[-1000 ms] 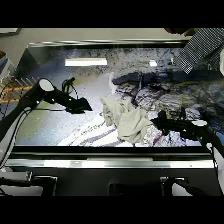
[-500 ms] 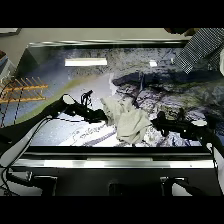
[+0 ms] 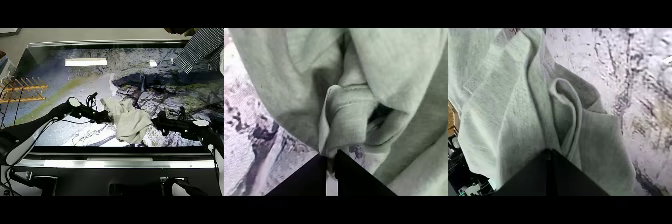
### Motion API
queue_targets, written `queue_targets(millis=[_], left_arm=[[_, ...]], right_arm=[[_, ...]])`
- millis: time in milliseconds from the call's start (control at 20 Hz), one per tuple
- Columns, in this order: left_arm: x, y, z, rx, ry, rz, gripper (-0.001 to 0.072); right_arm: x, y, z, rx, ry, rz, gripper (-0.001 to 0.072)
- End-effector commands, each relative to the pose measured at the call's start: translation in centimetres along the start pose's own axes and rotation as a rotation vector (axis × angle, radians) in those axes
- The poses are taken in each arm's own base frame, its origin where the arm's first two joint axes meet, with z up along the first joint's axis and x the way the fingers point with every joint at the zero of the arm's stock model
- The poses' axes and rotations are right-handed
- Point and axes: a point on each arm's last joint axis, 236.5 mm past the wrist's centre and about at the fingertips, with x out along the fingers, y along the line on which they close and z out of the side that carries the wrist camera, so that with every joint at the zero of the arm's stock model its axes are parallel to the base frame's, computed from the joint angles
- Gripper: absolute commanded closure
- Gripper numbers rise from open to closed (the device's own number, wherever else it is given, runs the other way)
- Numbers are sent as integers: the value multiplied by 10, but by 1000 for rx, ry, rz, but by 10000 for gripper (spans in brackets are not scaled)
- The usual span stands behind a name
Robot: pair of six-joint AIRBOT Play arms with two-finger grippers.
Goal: Fold the clothes and pants, and hang the long-sleeved shirts on hangers.
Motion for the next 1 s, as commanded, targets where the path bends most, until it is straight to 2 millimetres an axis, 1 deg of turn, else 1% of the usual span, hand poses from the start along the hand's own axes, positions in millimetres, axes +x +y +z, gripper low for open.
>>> queue_targets(millis=[0, 50, 100, 200, 250, 300, 350, 400, 450, 500, 600, 650, 700, 800, 900, 950], left_arm=[[-27, -23, 22, 47, -41, -45, 689], [-48, -31, 32, 88, -59, -46, 690], [-72, -37, 42, 121, -88, -31, 691], [-137, -38, 67, 140, -199, 58, 691], [-176, -43, 79, 152, -279, 94, 691], [-217, -55, 87, 169, -367, 107, 691], [-255, -71, 91, 194, -454, 102, 691], [-291, -89, 91, 224, -537, 97, 691], [-328, -110, 86, 267, -622, 97, 691], [-359, -128, 77, 309, -694, 101, 691], [-415, -160, 49, 390, -829, 131, 691], [-436, -170, 33, 411, -886, 154, 691], [-457, -177, 16, 416, -946, 187, 690], [-494, -184, -17, 407, -1065, 264, 690], [-528, -190, -50, 374, -1187, 318, 689], [-541, -192, -64, 355, -1239, 335, 689]], right_arm=[[-14, 20, 8, -85, -70, 23, 683], [-23, 30, 12, -141, -96, 18, 683], [-36, 46, 19, -225, -135, 8, 683], [-69, 81, 33, -388, -233, -23, 684], [-93, 104, 40, -473, -299, -43, 684], [-117, 130, 43, -560, -367, -48, 684], [-145, 162, 40, -653, -435, -40, 684], [-172, 192, 33, -735, -498, -20, 684], [-202, 225, 19, -825, -567, 14, 684], [-232, 256, 2, -898, -643, 57, 684], [-289, 303, -38, -1021, -785, 127, 684], [-315, 319, -58, -1074, -850, 144, 684], [-341, 330, -76, -1109, -921, 152, 684], [-388, 342, -107, -1137, -1065, 156, 684], [-428, 346, -131, -1134, -1197, 158, 684], [-446, 346, -143, -1128, -1262, 166, 684]])
